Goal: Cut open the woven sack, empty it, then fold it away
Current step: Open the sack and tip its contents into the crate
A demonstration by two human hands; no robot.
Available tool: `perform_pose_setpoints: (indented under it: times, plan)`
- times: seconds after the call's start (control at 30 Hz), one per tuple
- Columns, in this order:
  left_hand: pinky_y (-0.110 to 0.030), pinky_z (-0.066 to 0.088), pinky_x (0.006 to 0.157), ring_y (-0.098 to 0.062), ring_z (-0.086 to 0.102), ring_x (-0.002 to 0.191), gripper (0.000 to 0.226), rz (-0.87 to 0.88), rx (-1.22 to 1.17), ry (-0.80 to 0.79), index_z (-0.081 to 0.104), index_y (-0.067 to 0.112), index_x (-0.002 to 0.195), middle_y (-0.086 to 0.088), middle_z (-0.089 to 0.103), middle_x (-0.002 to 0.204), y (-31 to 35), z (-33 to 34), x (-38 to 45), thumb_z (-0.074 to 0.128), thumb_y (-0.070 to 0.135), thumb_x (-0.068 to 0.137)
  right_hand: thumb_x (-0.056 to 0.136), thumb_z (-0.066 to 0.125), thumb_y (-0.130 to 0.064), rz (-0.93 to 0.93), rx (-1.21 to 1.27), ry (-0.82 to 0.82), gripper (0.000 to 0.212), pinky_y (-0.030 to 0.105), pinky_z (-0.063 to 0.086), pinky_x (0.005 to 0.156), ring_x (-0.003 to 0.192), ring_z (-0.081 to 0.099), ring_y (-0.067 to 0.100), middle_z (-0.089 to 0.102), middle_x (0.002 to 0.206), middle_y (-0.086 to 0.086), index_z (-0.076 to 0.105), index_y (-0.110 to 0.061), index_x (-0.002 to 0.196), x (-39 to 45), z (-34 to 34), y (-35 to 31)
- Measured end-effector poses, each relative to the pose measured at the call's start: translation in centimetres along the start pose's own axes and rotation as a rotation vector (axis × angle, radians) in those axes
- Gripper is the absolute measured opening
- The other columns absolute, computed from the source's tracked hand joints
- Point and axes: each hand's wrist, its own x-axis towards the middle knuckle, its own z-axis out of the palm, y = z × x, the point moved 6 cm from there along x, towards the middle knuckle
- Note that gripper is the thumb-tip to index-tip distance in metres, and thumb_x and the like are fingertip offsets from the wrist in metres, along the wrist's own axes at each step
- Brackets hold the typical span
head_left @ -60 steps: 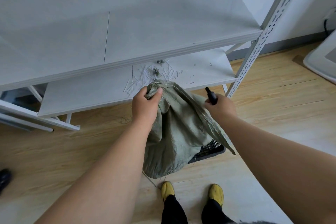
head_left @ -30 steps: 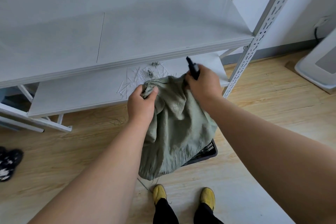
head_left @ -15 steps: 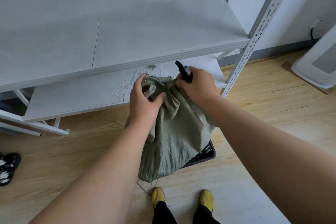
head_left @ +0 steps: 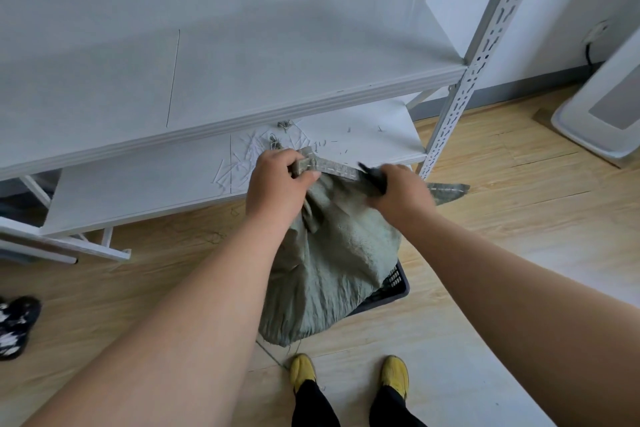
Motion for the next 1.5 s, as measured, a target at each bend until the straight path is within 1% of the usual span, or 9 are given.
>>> perform_pose_setpoints:
  times: [0.17,0.27,0.77,0.9,1.07,1.17,1.27,1.33,1.5]
  plan:
    - [-0.021,0.033,0.079,-0.009,0.047,0.091,0.018,0.068,0.056,0.102,0.066,0.016,0.102,0.001,0.049,0.116,-0.1,-2.1,-0.4,0.068,0.025,0.086,0.087,0.056,-0.009,-0.081,0.079,0.305,0.012,0.032,0.037,0.057,0.07,0.049,0.023,0.055,0.082,0.001,0.05,-0.017,0.082,-0.3,-3.4,0.2]
    - [-0.024,0.036,0.081,-0.015,0.056,0.1,0.016,0.178,0.219,-0.182,0.065,0.02,0.102,0.003,0.052,0.121,-0.3,0.5,-1.8,0.066,0.027,0.088,0.088,0.057,-0.017,-0.147,-0.059,0.099,0.008,0.031,0.039,0.057,0.075,0.058,0.028,0.058,0.076,0.004,0.054,-0.019,0.081,-0.1,-2.5,-0.5]
    - [-0.021,0.034,0.077,-0.01,0.051,0.092,0.015,0.04,0.078,0.084,0.065,0.018,0.104,0.006,0.05,0.115,-0.9,0.0,-1.9,0.063,0.023,0.09,0.086,0.063,-0.019,-0.067,0.102,0.198,0.015,0.028,0.029,0.048,0.061,0.05,0.02,0.05,0.063,-0.005,0.052,-0.017,0.076,-0.4,-3.2,0.5]
    - [-0.03,0.044,0.076,-0.021,0.058,0.096,0.021,0.036,0.238,-0.135,0.063,0.023,0.109,0.001,0.052,0.12,-1.5,2.5,-2.3,0.064,0.022,0.089,0.084,0.066,-0.023,-0.085,0.031,0.039,0.019,0.028,0.034,0.051,0.069,0.052,0.025,0.052,0.064,-0.004,0.05,-0.022,0.073,-0.6,-2.3,0.3]
    - [-0.035,0.048,0.091,-0.019,0.046,0.116,0.079,0.082,0.173,-0.19,0.035,0.041,0.139,-0.001,0.031,0.138,1.9,4.2,-3.0,0.079,0.035,0.073,0.078,0.071,-0.019,-0.255,0.039,-0.013,0.009,0.03,0.038,0.062,0.074,0.051,0.023,0.059,0.075,0.001,0.065,-0.017,0.084,-1.2,-2.9,-2.9]
    - [-0.04,0.046,0.096,-0.023,0.05,0.114,0.063,-0.008,0.109,-0.253,0.05,0.025,0.128,0.001,0.036,0.126,3.0,6.7,-3.6,0.078,0.04,0.073,0.076,0.069,-0.014,-0.324,0.068,-0.063,0.021,0.03,0.034,0.058,0.069,0.05,0.023,0.056,0.065,0.001,0.053,-0.022,0.063,-1.7,-2.7,-4.0]
    - [-0.032,0.045,0.078,-0.02,0.055,0.094,0.02,-0.034,0.079,-0.163,0.062,0.022,0.097,0.004,0.041,0.108,2.9,7.0,-3.2,0.07,0.032,0.082,0.075,0.074,-0.019,-0.304,0.201,-0.011,0.012,0.031,0.041,0.065,0.079,0.056,0.021,0.062,0.083,0.002,0.065,-0.018,0.084,-1.3,-2.7,-2.4]
    - [-0.028,0.04,0.074,-0.018,0.053,0.088,0.016,-0.015,0.06,-0.11,0.061,0.02,0.085,0.002,0.046,0.107,2.6,6.7,-3.1,0.071,0.033,0.083,0.072,0.079,-0.03,-0.26,0.224,0.02,0.04,0.031,0.045,0.077,0.092,0.056,0.016,0.06,0.104,-0.001,0.065,-0.021,0.109,-0.7,-3.0,-0.4]
    - [-0.021,0.032,0.086,-0.019,0.053,0.107,0.041,-0.067,-0.015,-0.045,0.063,0.011,0.117,-0.005,0.05,0.124,1.2,5.1,-2.2,0.071,0.032,0.084,0.073,0.08,-0.033,-0.054,-0.09,-0.042,0.059,0.03,0.042,0.081,0.107,0.054,0.024,0.049,0.123,0.004,0.056,-0.022,0.125,1.1,-2.7,4.9]
